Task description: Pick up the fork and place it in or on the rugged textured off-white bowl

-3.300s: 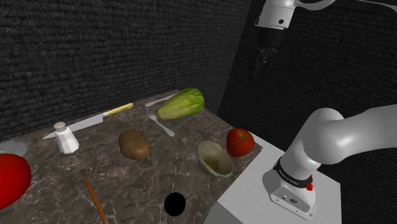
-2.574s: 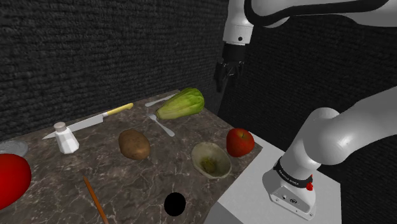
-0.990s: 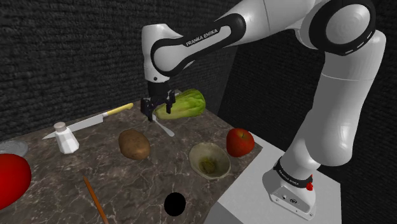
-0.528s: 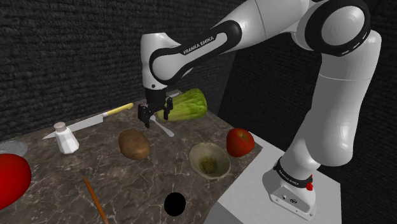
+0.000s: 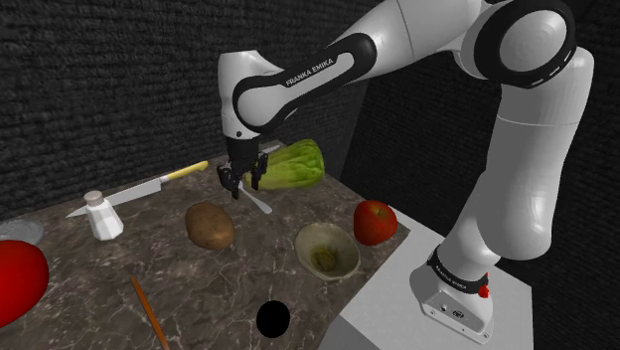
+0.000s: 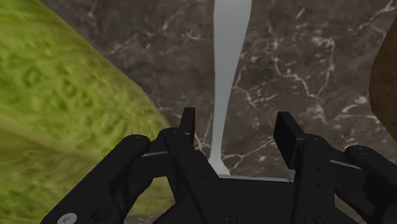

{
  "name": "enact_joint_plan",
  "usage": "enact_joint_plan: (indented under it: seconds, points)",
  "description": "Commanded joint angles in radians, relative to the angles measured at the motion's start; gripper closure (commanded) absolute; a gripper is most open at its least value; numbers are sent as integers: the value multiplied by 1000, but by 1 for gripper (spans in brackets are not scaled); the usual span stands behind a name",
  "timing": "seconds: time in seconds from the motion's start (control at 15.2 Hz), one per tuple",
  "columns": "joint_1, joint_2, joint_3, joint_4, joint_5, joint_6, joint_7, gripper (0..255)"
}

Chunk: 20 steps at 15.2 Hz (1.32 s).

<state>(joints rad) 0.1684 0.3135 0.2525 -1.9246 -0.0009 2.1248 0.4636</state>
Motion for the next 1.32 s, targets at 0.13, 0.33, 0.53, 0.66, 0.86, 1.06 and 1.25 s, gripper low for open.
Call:
enact_joint_plan:
  seconds: [0.13,0.33,0.53,0.66,0.86,1.06,1.25]
  points:
    - [0,27,-7,3,-6,2,5,255]
    - [1,24,-6,-2,-5,4,8,255]
    - [-10,0,-7,-23,1,1,-8,255]
    - [-12,-15,-6,-14,4,-22,-9,255]
    - [-13,-36,-4,0,9,-57,-10,255]
    - [-15,-55,-2,17,14,-92,-12,255]
    - [-16,-72,-1,35,18,-128,-13,255]
